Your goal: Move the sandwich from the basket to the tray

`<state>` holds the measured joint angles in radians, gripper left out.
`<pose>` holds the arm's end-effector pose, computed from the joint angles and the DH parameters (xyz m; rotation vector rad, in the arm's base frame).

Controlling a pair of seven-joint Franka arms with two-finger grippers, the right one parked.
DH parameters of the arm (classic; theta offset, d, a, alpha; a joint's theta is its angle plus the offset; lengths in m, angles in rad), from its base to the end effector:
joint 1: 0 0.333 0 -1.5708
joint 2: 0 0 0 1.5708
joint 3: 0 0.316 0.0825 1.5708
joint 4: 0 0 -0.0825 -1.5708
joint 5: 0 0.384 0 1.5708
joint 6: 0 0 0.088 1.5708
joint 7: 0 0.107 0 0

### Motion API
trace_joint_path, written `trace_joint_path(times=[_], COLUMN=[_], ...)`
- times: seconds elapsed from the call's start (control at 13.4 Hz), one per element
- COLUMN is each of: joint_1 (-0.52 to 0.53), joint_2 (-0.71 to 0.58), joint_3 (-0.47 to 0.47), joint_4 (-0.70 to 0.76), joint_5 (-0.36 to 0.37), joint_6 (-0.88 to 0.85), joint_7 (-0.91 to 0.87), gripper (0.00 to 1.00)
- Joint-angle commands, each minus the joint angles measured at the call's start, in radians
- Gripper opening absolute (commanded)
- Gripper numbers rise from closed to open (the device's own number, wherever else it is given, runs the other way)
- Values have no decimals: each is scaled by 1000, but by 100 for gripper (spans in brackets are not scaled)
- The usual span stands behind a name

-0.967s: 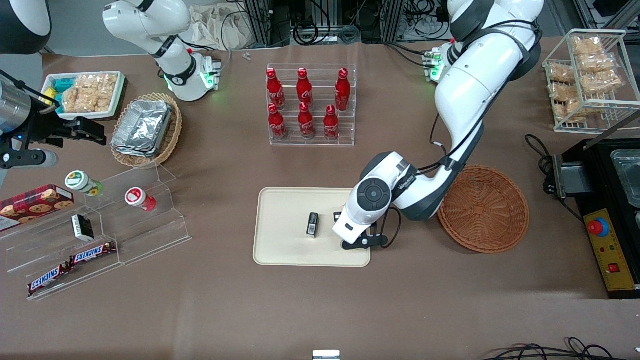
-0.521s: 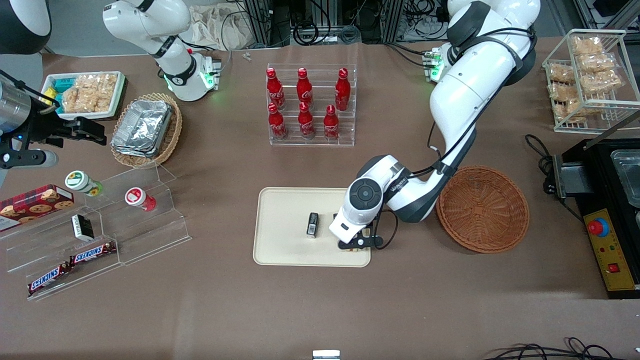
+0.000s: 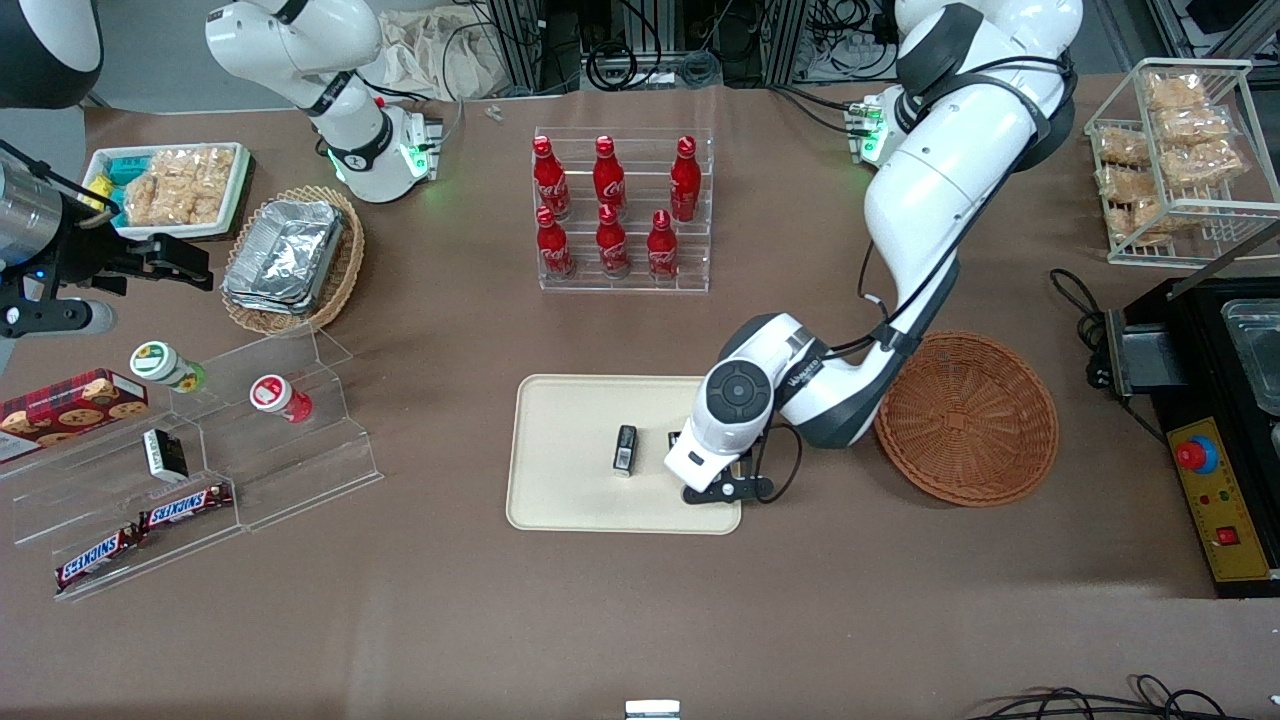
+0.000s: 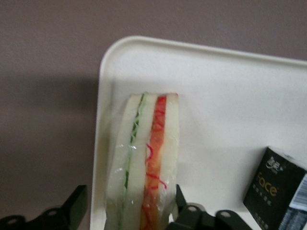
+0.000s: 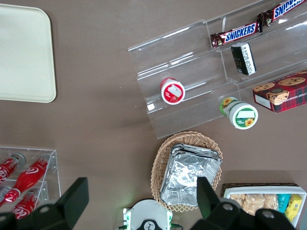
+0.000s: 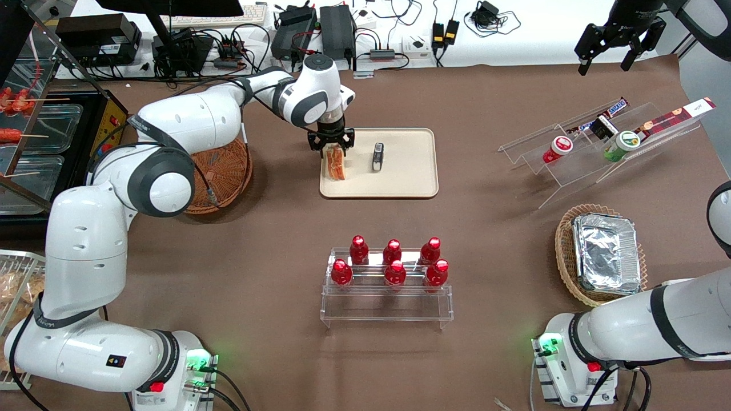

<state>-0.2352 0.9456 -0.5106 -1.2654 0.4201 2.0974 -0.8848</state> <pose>0.6241 -0.4138 0.2251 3.1017 0.1696 -0.0504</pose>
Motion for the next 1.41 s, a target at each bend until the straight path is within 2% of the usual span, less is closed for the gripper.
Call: trace_joint_path(times=[0.0,0.15,0.3,0.45,0.67,0.82,0.89,0.97,1.12,1.19,1.34], joint_1=[26,62,109,114,141,227,252,237,147,125,155], joint_2=[-63,-108,-178,-275,-430,-560,-638,-724,-880,-945,-995], joint_3=[-5,-32,-49,-43,1,6,42,134,327,398,429], joint_4=[0,0,-9,-40,-153,-251,-312,-378,-525,-595,-631], joint_5=[11,6,-35,-37,-55,-177,-246,-301,-391,-408,-409], joint_6=[-57,-131,-198,-295,-301,-301,-301,-289,-240,-225,-241], joint_7=[-10,-9,-6,-6,38,229,338,419,570,645,774], gripper=[99,99,99,99,99,99,99,100,100,100,100])
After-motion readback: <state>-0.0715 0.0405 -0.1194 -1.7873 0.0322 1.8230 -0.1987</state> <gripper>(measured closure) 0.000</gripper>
